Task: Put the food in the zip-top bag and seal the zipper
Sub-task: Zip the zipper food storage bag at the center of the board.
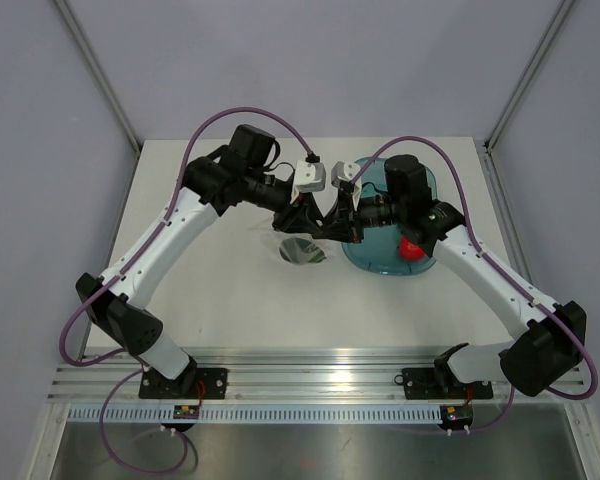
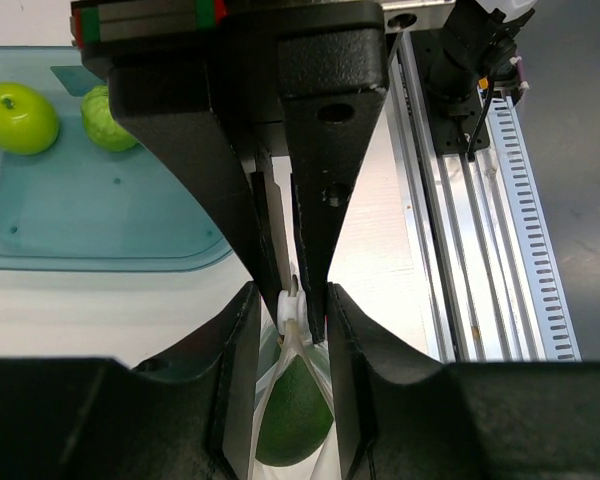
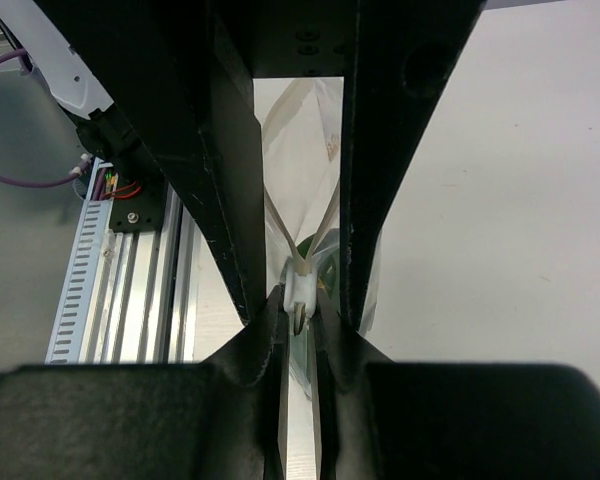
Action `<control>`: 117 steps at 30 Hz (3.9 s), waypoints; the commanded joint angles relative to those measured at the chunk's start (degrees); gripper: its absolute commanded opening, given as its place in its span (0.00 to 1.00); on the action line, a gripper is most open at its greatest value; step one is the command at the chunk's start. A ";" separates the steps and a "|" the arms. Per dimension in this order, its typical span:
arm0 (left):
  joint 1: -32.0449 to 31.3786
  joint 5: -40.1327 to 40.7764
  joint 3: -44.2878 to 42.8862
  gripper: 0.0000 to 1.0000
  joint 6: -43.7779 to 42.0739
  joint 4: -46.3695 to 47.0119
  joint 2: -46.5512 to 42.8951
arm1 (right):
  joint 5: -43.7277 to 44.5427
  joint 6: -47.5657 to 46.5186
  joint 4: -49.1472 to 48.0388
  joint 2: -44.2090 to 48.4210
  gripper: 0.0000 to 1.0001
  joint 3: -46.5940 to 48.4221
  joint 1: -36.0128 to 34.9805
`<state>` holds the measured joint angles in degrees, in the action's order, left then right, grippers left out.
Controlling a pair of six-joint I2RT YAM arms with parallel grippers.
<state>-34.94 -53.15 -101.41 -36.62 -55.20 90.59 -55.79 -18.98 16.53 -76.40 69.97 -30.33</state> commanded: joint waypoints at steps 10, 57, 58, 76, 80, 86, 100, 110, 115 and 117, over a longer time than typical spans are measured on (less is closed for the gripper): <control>1.89 0.06 1.03 0.33 -1.35 0.27 -4.19 | 0.77 -1.06 -0.63 1.52 0.00 1.22 -0.44; 3.03 -8.11 -0.81 0.25 6.74 4.58 -0.06 | -0.02 0.26 -1.51 0.11 0.00 1.66 -0.35; 3.03 -8.03 -0.90 0.26 6.74 4.31 0.12 | -0.02 0.26 -1.59 0.02 0.00 1.74 -0.35; 3.03 -3.90 3.06 0.00 5.24 4.49 -2.17 | 6.57 3.77 -4.49 5.99 0.35 -3.34 -0.26; 3.21 -4.25 3.06 0.00 5.33 4.14 -1.64 | 6.57 5.88 -7.92 8.98 0.41 -5.81 -0.26; 3.38 -4.16 2.62 0.00 5.77 4.40 -1.38 | 8.24 7.46 -8.27 11.01 0.42 -8.09 -0.26; 3.91 -4.07 2.44 0.00 5.95 4.66 -2.52 | 9.91 12.56 -13.28 8.99 0.42 -10.39 -0.17; 3.91 -4.69 2.26 0.00 6.39 5.01 -2.69 | 5.61 14.50 -15.04 3.02 0.22 -6.08 -0.17; 3.91 -4.69 2.35 0.00 6.04 4.84 -2.78 | 6.13 14.85 -15.92 3.27 0.15 -6.69 -0.17; 3.91 -4.69 2.53 0.00 5.95 4.84 -2.70 | 6.66 15.11 -17.83 3.80 0.15 -6.87 -0.26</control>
<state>-31.24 -57.06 -98.15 -30.37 -51.96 90.45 -48.73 -4.69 3.55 -73.93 61.28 -30.63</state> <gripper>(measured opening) 0.035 0.153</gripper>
